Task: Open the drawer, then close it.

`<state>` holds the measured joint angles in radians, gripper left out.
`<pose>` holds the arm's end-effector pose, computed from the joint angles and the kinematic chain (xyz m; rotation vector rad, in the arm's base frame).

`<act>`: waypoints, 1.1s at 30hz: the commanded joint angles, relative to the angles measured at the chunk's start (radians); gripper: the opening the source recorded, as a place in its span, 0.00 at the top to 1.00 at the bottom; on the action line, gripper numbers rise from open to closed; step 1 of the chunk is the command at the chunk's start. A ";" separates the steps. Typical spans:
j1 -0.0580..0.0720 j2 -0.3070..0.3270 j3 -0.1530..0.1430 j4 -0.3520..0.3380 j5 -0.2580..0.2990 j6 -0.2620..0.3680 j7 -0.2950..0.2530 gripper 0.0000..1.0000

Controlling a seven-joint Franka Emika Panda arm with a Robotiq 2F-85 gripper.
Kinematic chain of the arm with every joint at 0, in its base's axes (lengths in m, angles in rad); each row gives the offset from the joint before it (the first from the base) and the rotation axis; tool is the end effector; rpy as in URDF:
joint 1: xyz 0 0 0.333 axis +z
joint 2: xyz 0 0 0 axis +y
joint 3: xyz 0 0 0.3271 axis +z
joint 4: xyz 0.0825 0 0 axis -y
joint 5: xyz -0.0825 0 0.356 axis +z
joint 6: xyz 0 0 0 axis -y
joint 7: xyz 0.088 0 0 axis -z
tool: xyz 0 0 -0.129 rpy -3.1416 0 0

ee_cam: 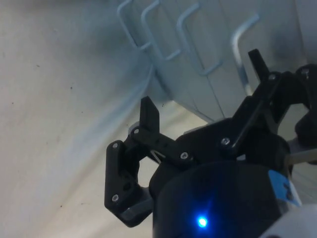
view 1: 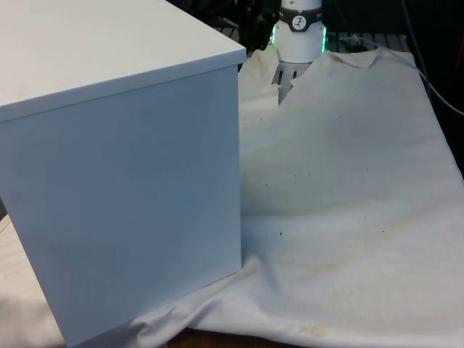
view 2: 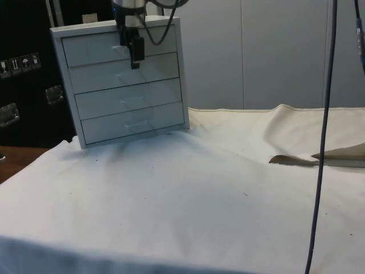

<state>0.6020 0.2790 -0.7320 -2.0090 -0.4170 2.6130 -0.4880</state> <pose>0.6108 -0.0509 0.3985 2.4113 0.9329 0.2755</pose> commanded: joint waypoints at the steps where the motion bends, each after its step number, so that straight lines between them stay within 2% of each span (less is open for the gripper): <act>1: -0.002 0.004 -0.003 -0.003 -0.007 0.018 0.000 0.00; 2: 0.000 0.002 -0.001 -0.001 0.000 0.003 0.000 0.00; 4: -0.003 0.012 -0.008 -0.004 -0.007 0.026 0.000 0.00; 9: -0.001 0.025 -0.015 -0.006 -0.009 0.039 0.005 0.00; 11: 0.000 0.024 -0.011 -0.006 0.000 0.025 0.001 0.10; 12: 0.000 0.030 -0.016 -0.005 -0.010 0.042 0.007 0.10; 18: 0.004 0.039 -0.024 -0.005 -0.011 0.057 0.012 0.43; 19: 0.005 0.041 -0.026 -0.005 -0.014 0.059 0.016 0.51; 21: 0.005 0.041 -0.027 -0.004 -0.020 0.061 0.021 0.60; 22: 0.000 0.032 -0.026 0.006 -0.014 0.046 0.008 0.64; 24: 0.005 0.041 -0.027 -0.004 -0.024 0.061 0.024 0.68; 26: 0.005 0.041 -0.027 -0.004 -0.024 0.061 0.024 0.80; 27: 0.005 0.041 -0.027 -0.004 -0.024 0.061 0.024 0.90; 29: 0.005 0.041 -0.027 -0.004 -0.024 0.061 0.024 0.99; 30: 0.000 0.032 -0.026 0.006 -0.014 0.046 0.008 1.00; 31: 0.005 0.041 -0.027 -0.004 -0.024 0.061 0.024 1.00; 33: 0.005 0.041 -0.027 -0.004 -0.024 0.061 0.024 1.00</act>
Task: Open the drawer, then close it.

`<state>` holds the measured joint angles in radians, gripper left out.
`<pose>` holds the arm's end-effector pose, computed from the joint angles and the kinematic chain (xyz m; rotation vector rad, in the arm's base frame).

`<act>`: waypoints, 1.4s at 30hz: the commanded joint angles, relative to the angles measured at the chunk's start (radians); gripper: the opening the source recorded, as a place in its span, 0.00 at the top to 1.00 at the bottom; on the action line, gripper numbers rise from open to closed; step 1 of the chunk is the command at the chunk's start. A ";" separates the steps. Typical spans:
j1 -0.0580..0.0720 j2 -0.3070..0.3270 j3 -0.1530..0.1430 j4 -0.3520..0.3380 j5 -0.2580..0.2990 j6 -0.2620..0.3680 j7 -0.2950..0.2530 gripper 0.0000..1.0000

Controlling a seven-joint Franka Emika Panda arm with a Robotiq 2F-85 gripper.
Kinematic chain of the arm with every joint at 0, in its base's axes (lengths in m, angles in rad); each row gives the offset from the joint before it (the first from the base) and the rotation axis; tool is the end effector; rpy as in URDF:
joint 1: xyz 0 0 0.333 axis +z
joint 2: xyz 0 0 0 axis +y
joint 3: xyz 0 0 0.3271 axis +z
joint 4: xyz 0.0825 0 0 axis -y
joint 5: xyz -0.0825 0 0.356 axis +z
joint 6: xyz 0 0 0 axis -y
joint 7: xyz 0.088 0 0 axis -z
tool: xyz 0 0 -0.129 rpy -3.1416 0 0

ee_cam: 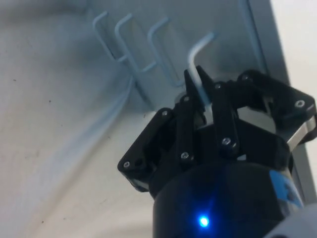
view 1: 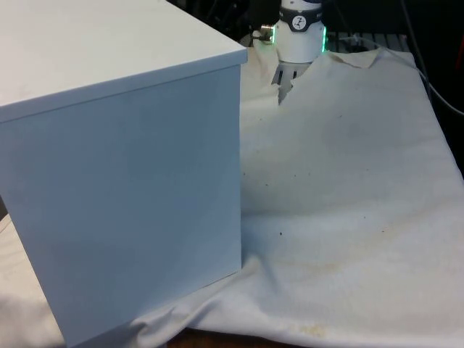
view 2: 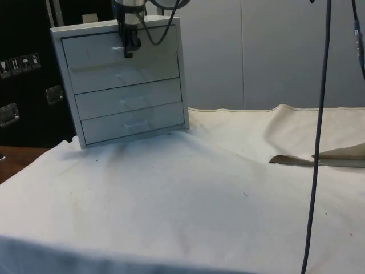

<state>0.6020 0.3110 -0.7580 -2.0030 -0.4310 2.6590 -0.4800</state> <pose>0.6161 -0.0605 0.3938 2.3790 0.9219 0.2895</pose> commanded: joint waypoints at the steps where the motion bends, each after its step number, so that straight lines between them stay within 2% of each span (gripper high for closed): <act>1: 0.005 0.009 -0.001 -0.010 -0.010 0.015 0.016 1.00; 3: 0.015 -0.003 -0.009 -0.017 -0.025 0.017 0.034 1.00; 4: 0.015 -0.003 -0.009 -0.017 -0.025 0.017 0.034 1.00; 5: -0.003 -0.007 -0.008 0.014 -0.010 0.003 0.009 1.00; 8: -0.002 -0.006 -0.009 0.015 -0.010 0.002 0.011 1.00; 9: 0.001 -0.009 -0.011 0.011 -0.013 0.002 0.014 1.00; 10: 0.012 -0.020 -0.017 -0.001 -0.024 0.002 0.026 1.00; 13: 0.024 -0.032 -0.023 -0.016 -0.037 0.002 0.039 1.00; 14: 0.005 -0.015 -0.010 0.009 -0.011 -0.001 0.018 1.00; 15: 0.027 -0.036 -0.024 -0.020 -0.041 0.002 0.043 1.00; 17: 0.036 -0.046 -0.026 -0.031 -0.054 -0.001 0.058 1.00; 21: 0.044 -0.059 -0.025 -0.043 -0.079 -0.004 0.084 1.00; 22: 0.021 -0.031 -0.009 -0.007 -0.048 -0.007 0.063 1.00; 23: 0.045 -0.062 -0.025 -0.045 -0.085 -0.005 0.090 1.00; 24: 0.048 -0.064 -0.025 -0.048 -0.089 -0.005 0.095 1.00; 30: 0.059 -0.085 -0.021 -0.067 -0.126 -0.012 0.138 1.00; 31: 0.038 -0.057 -0.006 -0.031 -0.094 -0.013 0.118 1.00; 32: 0.061 -0.088 -0.020 -0.070 -0.132 -0.012 0.145 1.00; 37: 0.066 -0.106 -0.013 -0.085 -0.169 -0.018 0.184 1.00; 38: 0.044 -0.075 0.000 -0.047 -0.131 -0.017 0.156 1.00; 39: 0.066 -0.109 -0.011 -0.088 -0.174 -0.020 0.190 1.00; 42: 0.068 -0.121 -0.004 -0.097 -0.196 -0.026 0.212 1.00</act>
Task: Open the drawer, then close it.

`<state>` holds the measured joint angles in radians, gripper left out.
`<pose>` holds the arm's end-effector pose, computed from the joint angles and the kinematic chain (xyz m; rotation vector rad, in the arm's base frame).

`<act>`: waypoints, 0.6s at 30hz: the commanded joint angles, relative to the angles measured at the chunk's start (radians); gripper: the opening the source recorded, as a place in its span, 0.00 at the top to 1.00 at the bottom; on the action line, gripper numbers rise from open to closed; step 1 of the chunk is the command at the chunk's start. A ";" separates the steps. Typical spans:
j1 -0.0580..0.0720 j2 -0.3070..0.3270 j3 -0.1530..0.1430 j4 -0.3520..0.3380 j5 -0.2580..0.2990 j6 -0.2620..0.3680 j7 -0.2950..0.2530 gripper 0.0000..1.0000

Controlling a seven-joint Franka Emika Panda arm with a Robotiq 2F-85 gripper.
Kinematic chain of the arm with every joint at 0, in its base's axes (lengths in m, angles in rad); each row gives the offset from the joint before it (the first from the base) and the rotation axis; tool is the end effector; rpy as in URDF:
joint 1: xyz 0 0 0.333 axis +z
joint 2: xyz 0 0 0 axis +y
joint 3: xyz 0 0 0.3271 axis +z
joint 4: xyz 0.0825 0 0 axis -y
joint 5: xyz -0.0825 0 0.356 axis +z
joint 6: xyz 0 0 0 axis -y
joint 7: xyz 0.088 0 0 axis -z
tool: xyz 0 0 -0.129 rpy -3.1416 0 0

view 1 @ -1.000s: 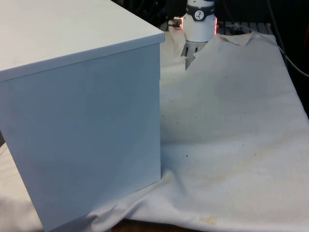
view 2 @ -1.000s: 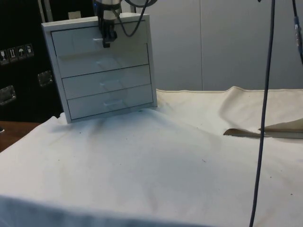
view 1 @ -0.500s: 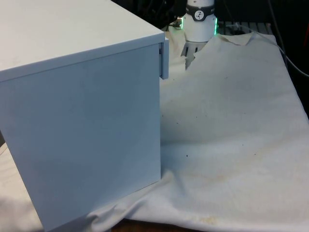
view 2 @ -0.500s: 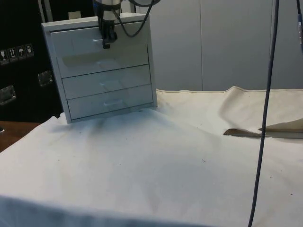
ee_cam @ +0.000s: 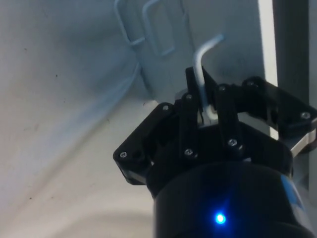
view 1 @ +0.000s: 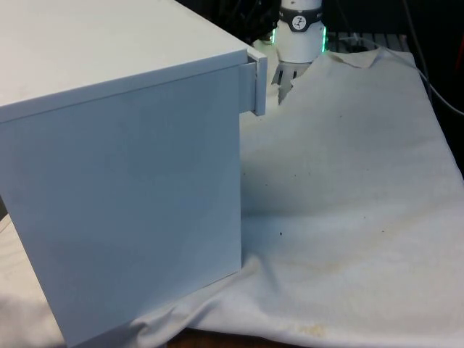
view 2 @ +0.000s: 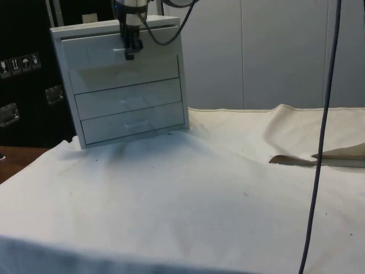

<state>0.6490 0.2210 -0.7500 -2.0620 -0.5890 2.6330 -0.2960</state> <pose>0.5970 -0.0344 0.4039 2.3792 0.8743 0.3311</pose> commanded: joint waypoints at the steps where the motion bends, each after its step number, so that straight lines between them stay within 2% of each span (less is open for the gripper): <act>1: 0.021 -0.034 -0.010 -0.041 -0.044 -0.002 0.034 1.00; 5: 0.022 -0.052 0.001 -0.055 -0.074 -0.010 0.065 1.00; 6: 0.004 -0.023 0.012 -0.020 -0.038 -0.009 0.039 1.00; 7: 0.021 -0.056 0.004 -0.058 -0.080 -0.012 0.071 1.00; 14: 0.021 -0.083 0.017 -0.078 -0.115 -0.023 0.098 1.00; 15: 0.007 -0.055 0.027 -0.046 -0.079 -0.021 0.073 1.00; 16: 0.020 -0.091 0.020 -0.083 -0.124 -0.025 0.103 1.00; 18: 0.019 -0.098 0.023 -0.088 -0.132 -0.026 0.106 1.00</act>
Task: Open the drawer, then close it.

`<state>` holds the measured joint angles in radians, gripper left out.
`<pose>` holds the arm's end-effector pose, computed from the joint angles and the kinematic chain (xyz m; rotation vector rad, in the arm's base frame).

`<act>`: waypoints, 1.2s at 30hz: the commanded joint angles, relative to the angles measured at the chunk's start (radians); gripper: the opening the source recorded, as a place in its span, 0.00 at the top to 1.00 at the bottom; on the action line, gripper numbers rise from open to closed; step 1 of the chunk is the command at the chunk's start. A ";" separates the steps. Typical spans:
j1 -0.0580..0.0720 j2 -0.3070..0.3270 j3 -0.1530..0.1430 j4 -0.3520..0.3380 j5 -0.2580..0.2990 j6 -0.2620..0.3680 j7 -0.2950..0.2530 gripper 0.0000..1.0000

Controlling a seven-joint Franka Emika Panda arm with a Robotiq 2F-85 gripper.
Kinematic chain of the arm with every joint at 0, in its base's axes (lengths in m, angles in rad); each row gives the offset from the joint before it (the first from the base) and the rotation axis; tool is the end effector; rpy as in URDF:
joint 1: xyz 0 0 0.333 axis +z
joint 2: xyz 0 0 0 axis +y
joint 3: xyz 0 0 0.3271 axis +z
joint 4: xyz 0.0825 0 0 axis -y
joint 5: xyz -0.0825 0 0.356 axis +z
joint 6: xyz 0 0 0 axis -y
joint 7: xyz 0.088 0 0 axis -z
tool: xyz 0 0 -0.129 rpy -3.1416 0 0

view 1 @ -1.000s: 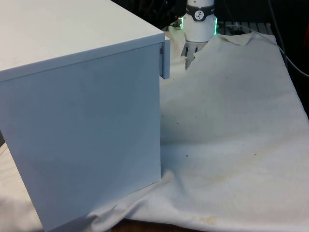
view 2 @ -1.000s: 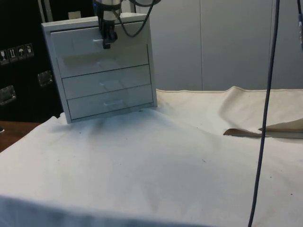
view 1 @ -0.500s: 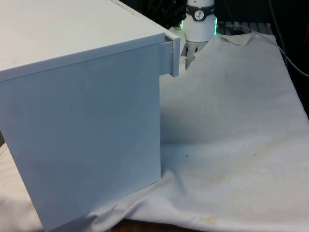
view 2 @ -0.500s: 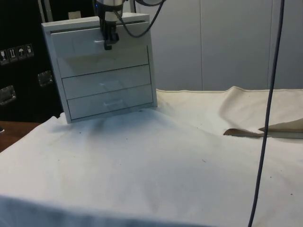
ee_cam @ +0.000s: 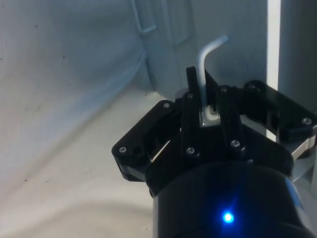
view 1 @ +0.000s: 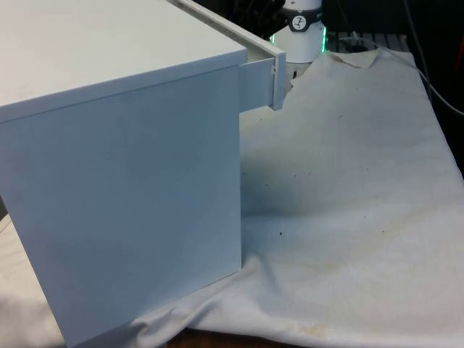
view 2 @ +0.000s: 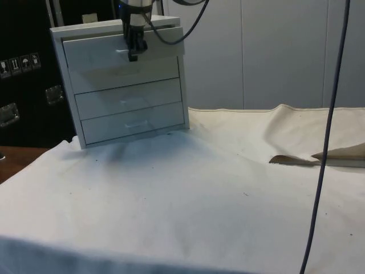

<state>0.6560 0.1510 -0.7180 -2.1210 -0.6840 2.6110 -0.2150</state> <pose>0.5780 -0.0188 0.4035 2.3788 0.8886 0.3362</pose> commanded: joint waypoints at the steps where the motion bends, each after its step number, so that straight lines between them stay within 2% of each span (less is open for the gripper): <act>1: 0.012 -0.031 -0.008 -0.032 -0.041 -0.005 0.027 1.00; 4: 0.013 -0.044 -0.002 -0.041 -0.056 -0.010 0.037 1.00; 5: 0.000 -0.013 0.005 -0.012 -0.014 -0.002 0.008 1.00; 6: 0.014 -0.047 0.000 -0.044 -0.061 -0.012 0.039 1.00; 12: 0.013 -0.072 0.024 -0.058 -0.091 -0.039 0.065 1.00; 13: 0.001 -0.041 0.028 -0.030 -0.048 -0.029 0.036 1.00; 14: 0.013 -0.076 0.029 -0.060 -0.095 -0.044 0.070 1.00; 22: 0.010 -0.112 0.068 -0.086 -0.141 -0.084 0.118 1.00; 23: 0.001 -0.085 0.069 -0.063 -0.107 -0.074 0.096 1.00; 24: 0.010 -0.117 0.072 -0.090 -0.146 -0.089 0.124 1.00; 32: 0.007 -0.159 0.115 -0.125 -0.183 -0.130 0.171 1.00; 33: 0.001 -0.136 0.115 -0.107 -0.154 -0.120 0.151 1.00; 34: 0.006 -0.163 0.119 -0.129 -0.185 -0.134 0.174 1.00; 36: 0.007 -0.177 0.130 -0.143 -0.197 -0.143 0.190 1.00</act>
<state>0.6570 -0.0030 -0.5900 -2.2450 -0.8550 2.4810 -0.0450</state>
